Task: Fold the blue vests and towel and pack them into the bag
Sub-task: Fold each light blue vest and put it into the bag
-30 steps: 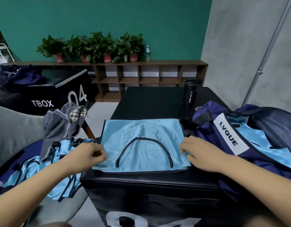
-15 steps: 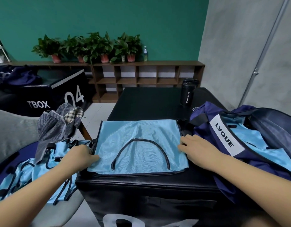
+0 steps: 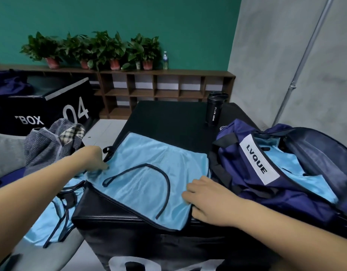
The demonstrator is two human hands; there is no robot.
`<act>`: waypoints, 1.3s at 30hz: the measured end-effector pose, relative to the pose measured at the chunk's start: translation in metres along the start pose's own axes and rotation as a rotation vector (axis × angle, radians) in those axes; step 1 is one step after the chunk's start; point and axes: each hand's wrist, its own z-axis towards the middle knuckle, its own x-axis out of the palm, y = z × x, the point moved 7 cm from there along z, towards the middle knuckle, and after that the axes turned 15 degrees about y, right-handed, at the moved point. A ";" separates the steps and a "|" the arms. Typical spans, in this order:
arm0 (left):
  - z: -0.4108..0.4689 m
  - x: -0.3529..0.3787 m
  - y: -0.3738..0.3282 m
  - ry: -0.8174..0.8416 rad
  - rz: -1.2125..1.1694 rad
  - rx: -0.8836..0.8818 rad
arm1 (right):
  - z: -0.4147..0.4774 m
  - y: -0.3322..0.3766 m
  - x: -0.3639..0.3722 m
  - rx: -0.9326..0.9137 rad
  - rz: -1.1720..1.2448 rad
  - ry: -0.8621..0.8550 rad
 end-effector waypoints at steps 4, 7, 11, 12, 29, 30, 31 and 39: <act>0.023 -0.020 -0.017 -0.044 0.088 0.021 | 0.009 0.028 -0.002 -0.035 0.051 -0.021; 0.036 -0.033 -0.037 -0.087 0.142 0.033 | 0.018 0.049 -0.004 -0.054 0.089 -0.082; 0.055 -0.043 -0.064 -0.163 0.164 0.057 | 0.036 0.077 -0.012 -0.047 0.118 -0.177; 0.059 -0.044 -0.071 -0.185 0.156 0.064 | 0.040 0.084 -0.015 -0.044 0.124 -0.191; 0.010 -0.023 -0.135 -0.444 -0.026 0.277 | -0.010 0.000 -0.019 0.101 0.462 -0.014; -0.011 -0.014 -0.139 -0.460 -0.050 0.329 | -0.018 -0.009 -0.015 0.123 0.439 0.020; -0.033 -0.006 -0.143 -0.474 -0.086 0.387 | -0.024 -0.016 -0.012 0.144 0.417 0.058; -0.183 0.078 -0.160 -0.381 -0.297 0.729 | -0.040 -0.035 0.015 0.199 0.458 0.191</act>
